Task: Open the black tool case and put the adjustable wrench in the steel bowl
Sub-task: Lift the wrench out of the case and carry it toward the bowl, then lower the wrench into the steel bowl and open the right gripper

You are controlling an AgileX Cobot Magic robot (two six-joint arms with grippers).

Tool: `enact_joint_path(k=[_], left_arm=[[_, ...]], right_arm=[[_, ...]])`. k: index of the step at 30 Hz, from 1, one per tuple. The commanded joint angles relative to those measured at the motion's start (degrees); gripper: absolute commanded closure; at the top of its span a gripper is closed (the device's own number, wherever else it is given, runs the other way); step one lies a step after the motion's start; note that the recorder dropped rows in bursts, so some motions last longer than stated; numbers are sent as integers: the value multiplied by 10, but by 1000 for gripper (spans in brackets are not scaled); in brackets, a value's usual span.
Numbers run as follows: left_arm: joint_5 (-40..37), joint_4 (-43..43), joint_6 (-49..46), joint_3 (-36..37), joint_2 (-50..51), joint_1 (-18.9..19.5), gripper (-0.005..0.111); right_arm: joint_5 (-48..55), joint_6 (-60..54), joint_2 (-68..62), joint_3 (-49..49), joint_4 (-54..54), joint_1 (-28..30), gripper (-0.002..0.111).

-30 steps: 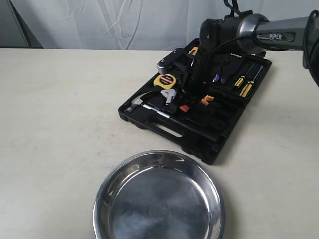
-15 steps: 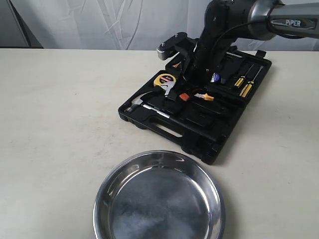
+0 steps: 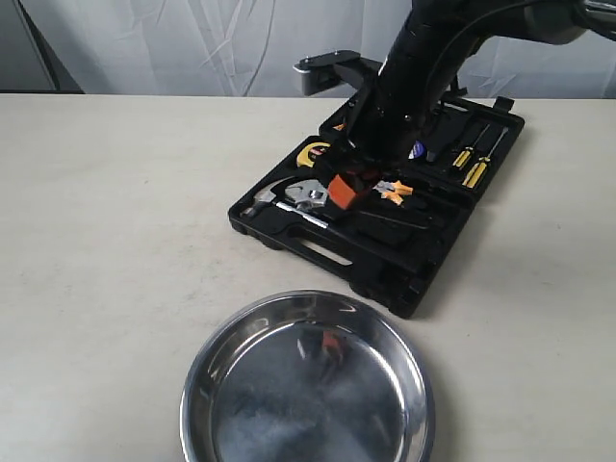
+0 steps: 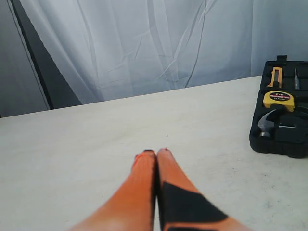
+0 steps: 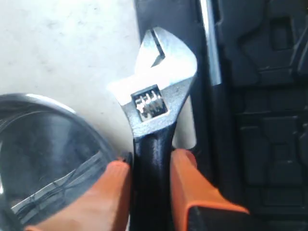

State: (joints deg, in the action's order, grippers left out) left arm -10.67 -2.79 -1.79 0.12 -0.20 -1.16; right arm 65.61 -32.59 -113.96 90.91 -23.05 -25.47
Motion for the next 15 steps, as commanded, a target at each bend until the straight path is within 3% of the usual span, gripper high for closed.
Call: enact_joint_path(k=[1, 8, 12, 15], left_arm=[[3, 1, 1, -1, 2, -1, 106], [3, 1, 1, -1, 2, -1, 106], [3, 1, 1, -1, 2, -1, 106], [3, 1, 1, -1, 2, -1, 106]], right_arm=[[-36, -3, 67, -91, -14, -41, 109], [-188, -3, 125, -310, -35, -161, 109], [-299, -3, 125, -373, -36, -209, 109], [-317, -3, 125, -375, -57, -221, 109]])
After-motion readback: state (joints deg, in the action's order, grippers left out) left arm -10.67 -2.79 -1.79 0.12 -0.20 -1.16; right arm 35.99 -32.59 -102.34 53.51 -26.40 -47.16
